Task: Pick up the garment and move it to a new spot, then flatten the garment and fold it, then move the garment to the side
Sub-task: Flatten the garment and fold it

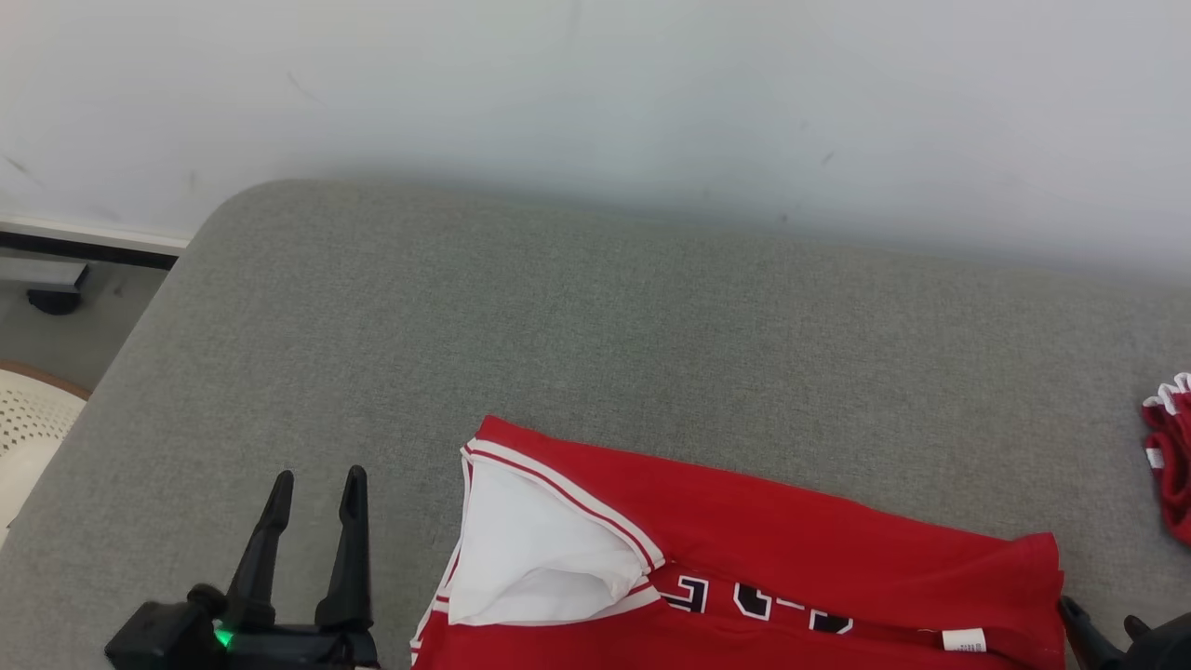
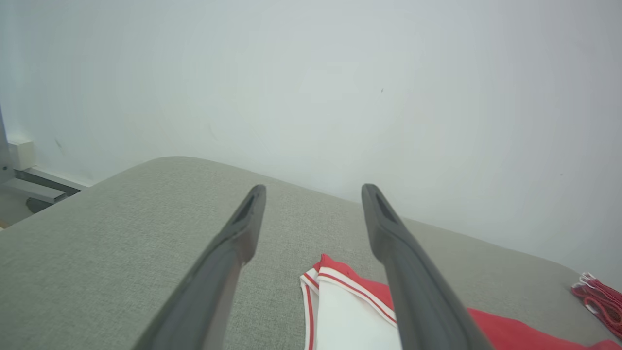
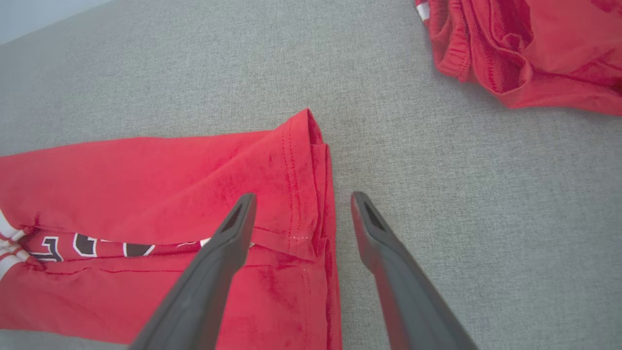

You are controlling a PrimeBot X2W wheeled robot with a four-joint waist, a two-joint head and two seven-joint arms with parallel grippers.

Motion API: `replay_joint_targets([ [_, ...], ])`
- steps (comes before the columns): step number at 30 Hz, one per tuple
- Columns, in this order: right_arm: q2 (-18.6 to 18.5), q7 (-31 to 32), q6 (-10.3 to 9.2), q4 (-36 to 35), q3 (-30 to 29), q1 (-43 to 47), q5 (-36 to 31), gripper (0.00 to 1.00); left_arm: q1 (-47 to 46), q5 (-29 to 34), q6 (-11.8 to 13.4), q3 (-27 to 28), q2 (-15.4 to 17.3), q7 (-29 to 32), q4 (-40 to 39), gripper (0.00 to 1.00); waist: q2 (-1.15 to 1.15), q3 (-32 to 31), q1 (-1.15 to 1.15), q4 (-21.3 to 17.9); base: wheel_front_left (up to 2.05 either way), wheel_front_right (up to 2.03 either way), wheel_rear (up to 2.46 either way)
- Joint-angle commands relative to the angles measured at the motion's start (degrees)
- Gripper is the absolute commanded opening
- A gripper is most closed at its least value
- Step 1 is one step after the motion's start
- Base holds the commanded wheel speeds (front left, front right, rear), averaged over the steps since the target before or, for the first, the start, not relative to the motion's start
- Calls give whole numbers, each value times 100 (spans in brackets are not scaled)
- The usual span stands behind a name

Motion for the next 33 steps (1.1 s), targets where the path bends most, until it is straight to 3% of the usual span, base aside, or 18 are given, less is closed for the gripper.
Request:
replay_joint_targets([
  [1, 139, -47, 4, -81, -89, 7, -41, 100, 244, 250, -105, 269, -176, -11, -257, 100, 0, -34, 0, 93, 0, 0, 0],
  [5, 307, -103, 4, 146, -85, -185, -173, 100, 455, 772, -340, 695, -498, -13, -618, 100, 0, -45, 0, 99, 0, 0, 0],
  [12, 325, -263, 4, 986, -39, -404, -463, 100, 507, 1047, -443, 601, -631, -14, -572, 100, 0, 60, 0, 163, 0, 0, 0],
  [24, 326, -395, 4, 1508, -434, -480, -871, 100, 487, 878, -431, 482, -602, -15, -455, 100, 0, 192, 0, 244, 0, 0, 0],
  [33, 365, -321, 5, 2000, -68, -566, -614, 100, 435, 782, -432, 447, -611, -15, -378, 100, 0, 256, 0, 122, 0, 0, 0],
])
